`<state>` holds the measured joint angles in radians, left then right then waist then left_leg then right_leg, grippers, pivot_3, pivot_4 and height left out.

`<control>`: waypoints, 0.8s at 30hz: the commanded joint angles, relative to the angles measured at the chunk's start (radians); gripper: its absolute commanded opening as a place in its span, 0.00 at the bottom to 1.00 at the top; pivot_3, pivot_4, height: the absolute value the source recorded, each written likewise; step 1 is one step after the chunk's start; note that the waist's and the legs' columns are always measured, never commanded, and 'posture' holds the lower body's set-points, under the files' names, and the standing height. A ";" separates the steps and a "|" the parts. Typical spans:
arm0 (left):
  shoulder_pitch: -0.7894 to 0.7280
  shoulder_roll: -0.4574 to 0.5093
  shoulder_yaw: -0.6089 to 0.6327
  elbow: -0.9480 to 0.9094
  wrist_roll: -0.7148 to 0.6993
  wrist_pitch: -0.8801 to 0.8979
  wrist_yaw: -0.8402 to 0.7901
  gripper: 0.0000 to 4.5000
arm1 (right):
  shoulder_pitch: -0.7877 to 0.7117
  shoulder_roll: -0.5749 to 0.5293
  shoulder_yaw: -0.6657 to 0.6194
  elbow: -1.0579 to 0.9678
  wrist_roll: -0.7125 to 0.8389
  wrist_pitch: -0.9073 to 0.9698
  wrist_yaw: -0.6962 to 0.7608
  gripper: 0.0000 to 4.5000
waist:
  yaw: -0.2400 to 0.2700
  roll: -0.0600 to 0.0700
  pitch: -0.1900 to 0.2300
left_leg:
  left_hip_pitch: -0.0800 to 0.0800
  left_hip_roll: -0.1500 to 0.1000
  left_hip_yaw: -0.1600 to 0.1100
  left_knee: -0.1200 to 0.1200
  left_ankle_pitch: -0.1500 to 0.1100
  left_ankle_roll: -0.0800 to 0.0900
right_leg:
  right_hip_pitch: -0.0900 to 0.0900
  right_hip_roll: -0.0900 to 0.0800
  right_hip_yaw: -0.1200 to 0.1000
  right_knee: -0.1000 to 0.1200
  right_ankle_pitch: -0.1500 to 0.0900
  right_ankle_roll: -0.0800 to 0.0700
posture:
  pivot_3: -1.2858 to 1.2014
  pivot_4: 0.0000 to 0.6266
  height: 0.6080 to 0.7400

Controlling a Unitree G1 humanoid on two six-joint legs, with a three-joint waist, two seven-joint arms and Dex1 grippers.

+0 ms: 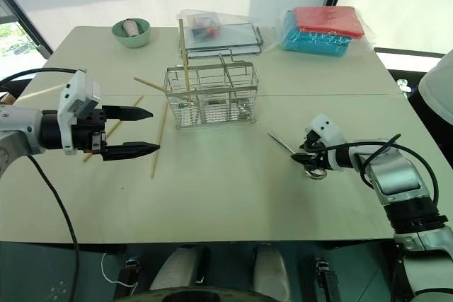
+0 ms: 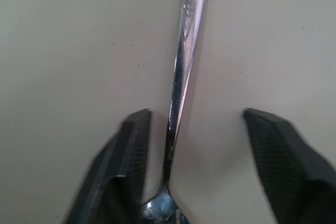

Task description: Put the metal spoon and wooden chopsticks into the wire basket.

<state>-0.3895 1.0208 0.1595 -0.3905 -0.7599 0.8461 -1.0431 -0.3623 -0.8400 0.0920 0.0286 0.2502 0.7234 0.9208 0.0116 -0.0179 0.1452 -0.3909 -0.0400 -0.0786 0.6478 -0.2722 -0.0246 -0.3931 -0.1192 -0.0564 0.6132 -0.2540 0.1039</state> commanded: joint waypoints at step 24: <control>-0.130 -0.038 -0.011 0.112 0.069 -0.037 0.032 1.00 | -0.166 0.213 -0.428 -0.229 0.192 0.005 -0.355 0.00 | -0.008 0.002 0.002 | 0.000 0.000 0.001 0.000 0.000 0.000 | -0.001 0.001 0.000 0.001 0.000 0.001 | 0.52 0.24 0.45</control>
<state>-0.4944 0.9854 0.1304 -0.2833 -0.6976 0.8227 -1.0214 -0.4454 -0.6486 -0.2822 -0.1235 0.3799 0.7326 0.6138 0.0033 -0.0155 0.1471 -0.3908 -0.0399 -0.0779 0.6480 -0.2720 -0.0246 -0.3943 -0.1185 -0.0559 0.6144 -0.2536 0.1045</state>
